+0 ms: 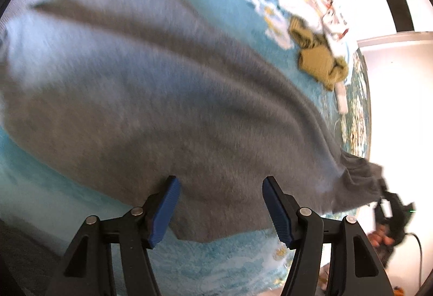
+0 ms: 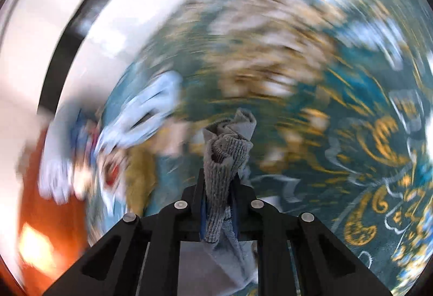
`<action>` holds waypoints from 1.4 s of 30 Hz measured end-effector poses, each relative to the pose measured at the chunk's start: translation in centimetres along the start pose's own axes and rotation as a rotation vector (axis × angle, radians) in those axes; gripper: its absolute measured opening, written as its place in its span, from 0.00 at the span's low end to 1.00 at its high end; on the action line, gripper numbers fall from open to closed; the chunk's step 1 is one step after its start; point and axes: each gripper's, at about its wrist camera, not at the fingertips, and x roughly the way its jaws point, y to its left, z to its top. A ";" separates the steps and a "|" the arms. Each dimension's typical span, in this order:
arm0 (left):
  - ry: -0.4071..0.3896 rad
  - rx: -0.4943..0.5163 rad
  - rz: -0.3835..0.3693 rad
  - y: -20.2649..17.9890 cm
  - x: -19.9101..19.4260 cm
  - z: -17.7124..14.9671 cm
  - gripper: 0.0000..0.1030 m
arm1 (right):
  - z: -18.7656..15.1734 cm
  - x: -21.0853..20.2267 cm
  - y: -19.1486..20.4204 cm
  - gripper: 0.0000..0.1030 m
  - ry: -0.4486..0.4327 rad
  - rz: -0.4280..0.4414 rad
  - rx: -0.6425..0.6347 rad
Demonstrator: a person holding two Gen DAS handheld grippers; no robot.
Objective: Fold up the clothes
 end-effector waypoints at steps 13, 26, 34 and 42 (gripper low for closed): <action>-0.166 -0.105 0.005 2.9 -3.8 0.9 0.66 | -20.9 8.9 22.9 0.14 0.306 0.019 -0.734; -0.202 -0.145 -0.027 3.8 -4.3 1.3 0.66 | -22.7 9.4 23.8 0.45 0.377 0.081 -0.758; -0.322 -0.242 0.064 5.9 -5.9 1.8 0.67 | -21.8 13.2 20.2 0.47 0.451 -0.035 -0.612; -0.526 -0.447 0.096 11.9 -11.6 2.2 0.67 | -21.8 13.1 19.6 0.48 0.469 0.058 -0.572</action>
